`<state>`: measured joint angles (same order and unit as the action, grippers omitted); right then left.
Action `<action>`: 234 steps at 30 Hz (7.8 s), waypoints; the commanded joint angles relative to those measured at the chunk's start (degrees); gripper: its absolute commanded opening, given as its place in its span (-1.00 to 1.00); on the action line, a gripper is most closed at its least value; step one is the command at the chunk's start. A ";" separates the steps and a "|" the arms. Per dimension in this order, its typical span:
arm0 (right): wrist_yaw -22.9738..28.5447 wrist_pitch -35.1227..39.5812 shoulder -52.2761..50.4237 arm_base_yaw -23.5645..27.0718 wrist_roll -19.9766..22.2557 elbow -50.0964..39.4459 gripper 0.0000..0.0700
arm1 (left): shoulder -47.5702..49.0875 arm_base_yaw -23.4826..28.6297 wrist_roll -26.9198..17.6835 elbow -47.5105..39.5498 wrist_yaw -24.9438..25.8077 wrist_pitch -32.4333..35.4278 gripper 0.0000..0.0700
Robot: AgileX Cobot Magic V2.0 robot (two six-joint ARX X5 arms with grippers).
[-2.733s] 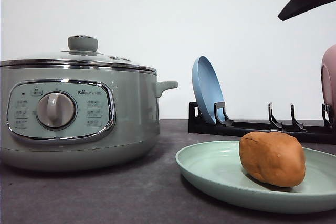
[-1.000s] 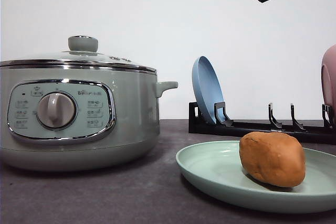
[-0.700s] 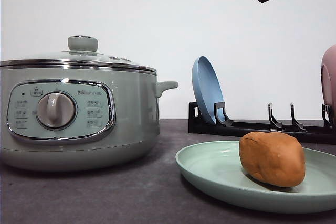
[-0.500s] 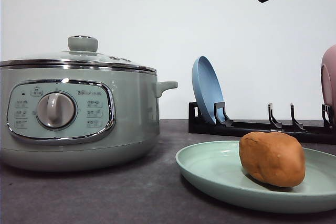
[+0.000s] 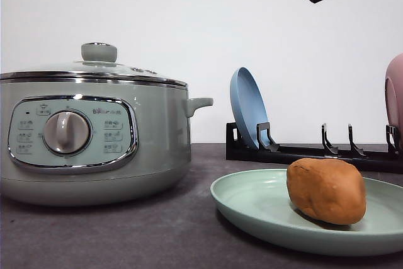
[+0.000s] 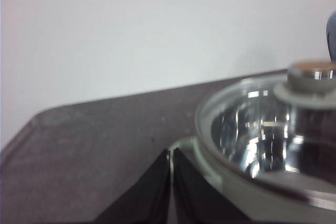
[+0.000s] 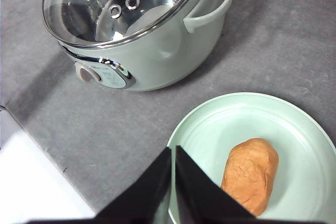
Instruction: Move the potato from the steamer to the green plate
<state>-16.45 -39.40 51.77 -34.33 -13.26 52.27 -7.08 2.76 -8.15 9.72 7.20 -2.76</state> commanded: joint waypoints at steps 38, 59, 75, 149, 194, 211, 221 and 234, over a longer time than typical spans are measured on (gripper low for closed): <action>-0.04 0.59 0.17 -0.31 0.61 0.76 -1.00 | 6.92 0.07 1.73 -8.83 -0.37 -8.16 -1.00; 3.92 5.61 -1.15 2.80 6.64 0.22 -1.00 | 6.92 0.07 1.73 -8.83 -0.37 -8.16 -1.00; 4.50 33.56 -25.18 32.23 9.64 -23.36 -1.00 | 6.92 0.07 1.73 -8.81 -0.37 -8.16 -1.00; 4.48 30.36 -51.56 35.98 10.69 -51.63 -1.00 | 6.92 0.07 1.73 -8.81 -0.37 -8.18 -1.00; 4.48 30.36 -51.56 35.98 10.69 -51.63 -1.00 | 6.92 0.07 1.73 -8.81 -0.37 -8.16 -1.00; 4.48 30.36 -51.56 35.98 10.69 -51.63 -1.00 | 6.92 0.07 1.73 -8.81 -0.37 -8.18 -1.00; 4.48 30.36 -51.56 35.98 10.69 -51.63 -1.00 | 6.92 0.07 1.73 -8.81 -0.37 -8.18 -1.00; 4.48 30.36 -51.56 35.98 10.69 -51.63 -1.00 | 6.92 0.07 1.73 -8.81 -0.37 -8.16 -1.00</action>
<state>-11.94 -9.02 0.36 1.76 -2.57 0.95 -0.32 2.76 -6.66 2.07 6.92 -10.46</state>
